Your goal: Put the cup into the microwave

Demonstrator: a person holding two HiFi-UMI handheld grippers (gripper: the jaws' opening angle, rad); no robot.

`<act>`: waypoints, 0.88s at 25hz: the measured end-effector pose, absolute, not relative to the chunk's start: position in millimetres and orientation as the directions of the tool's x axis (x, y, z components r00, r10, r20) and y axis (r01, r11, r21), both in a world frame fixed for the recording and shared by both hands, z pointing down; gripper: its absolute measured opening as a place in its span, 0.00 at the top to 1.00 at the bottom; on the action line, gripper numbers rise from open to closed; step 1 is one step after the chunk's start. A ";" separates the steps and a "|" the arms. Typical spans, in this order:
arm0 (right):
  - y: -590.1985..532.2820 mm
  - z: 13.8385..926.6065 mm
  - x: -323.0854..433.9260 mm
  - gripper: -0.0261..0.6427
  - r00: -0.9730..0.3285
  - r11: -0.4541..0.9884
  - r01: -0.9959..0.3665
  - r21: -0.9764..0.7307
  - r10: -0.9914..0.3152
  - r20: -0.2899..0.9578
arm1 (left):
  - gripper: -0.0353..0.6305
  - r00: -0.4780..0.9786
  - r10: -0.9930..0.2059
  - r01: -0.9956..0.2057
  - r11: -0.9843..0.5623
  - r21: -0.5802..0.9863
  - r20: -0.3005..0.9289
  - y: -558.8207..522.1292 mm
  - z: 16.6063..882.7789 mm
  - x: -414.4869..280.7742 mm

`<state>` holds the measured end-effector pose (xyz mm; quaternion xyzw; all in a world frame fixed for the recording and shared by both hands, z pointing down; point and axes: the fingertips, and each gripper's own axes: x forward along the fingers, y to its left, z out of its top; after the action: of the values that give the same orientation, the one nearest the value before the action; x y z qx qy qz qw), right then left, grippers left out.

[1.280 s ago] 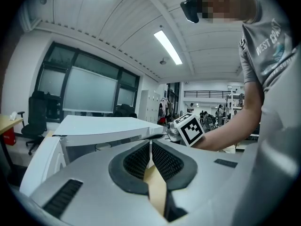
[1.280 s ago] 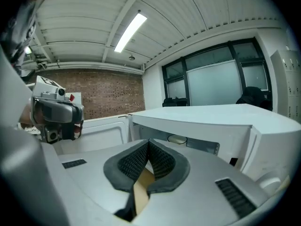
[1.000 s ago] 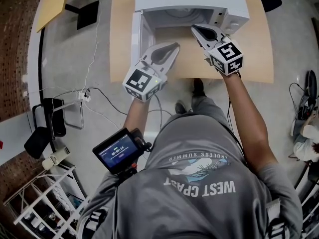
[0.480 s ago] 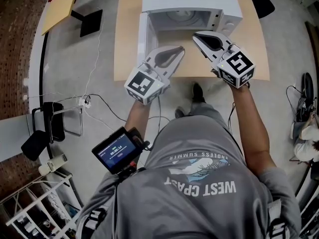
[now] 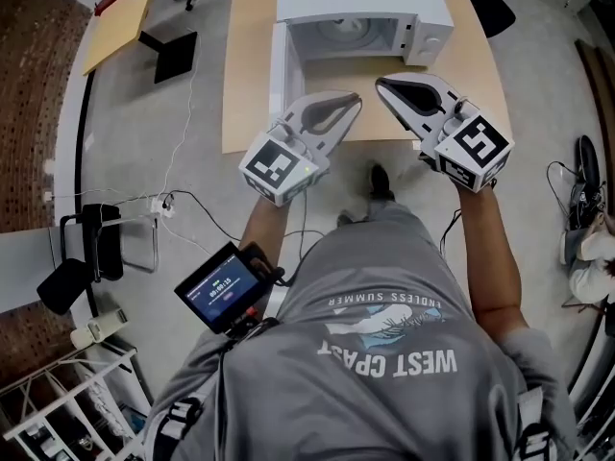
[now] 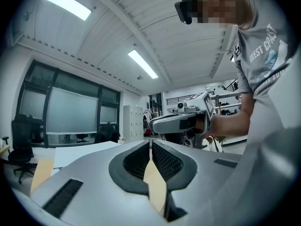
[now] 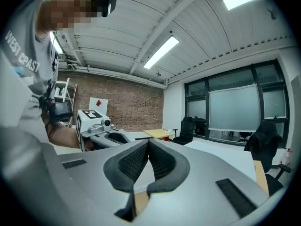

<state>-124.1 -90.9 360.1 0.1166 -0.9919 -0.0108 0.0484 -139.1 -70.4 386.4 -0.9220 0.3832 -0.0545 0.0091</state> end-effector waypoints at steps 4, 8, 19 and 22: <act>-50.9 342.7 -74.0 0.93 -0.972 0.974 -0.220 0.048 -0.223 0.072 | 0.91 0.716 -0.693 -0.689 -0.721 -0.079 0.084 -42.9 374.0 -92.7; -7.5 354.6 -25.4 0.93 -0.967 0.967 -0.247 0.057 -0.250 0.058 | 0.91 0.735 -0.670 -0.660 -0.742 -0.117 0.105 -9.8 392.2 -47.8; 19.7 356.9 -4.9 0.93 -0.968 0.969 -0.245 0.035 -0.247 0.048 | 0.91 0.735 -0.668 -0.651 -0.744 -0.153 0.120 9.8 398.0 -37.4; 16.5 346.1 0.4 0.93 -0.966 0.968 -0.248 0.023 -0.249 0.067 | 0.91 0.722 -0.680 -0.656 -0.731 -0.189 0.128 1.2 396.3 -47.8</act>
<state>0.4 16.5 346.1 0.1255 -0.9915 -0.0073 0.0347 -47.8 1.2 396.3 -0.9255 0.3609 -0.0945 0.0653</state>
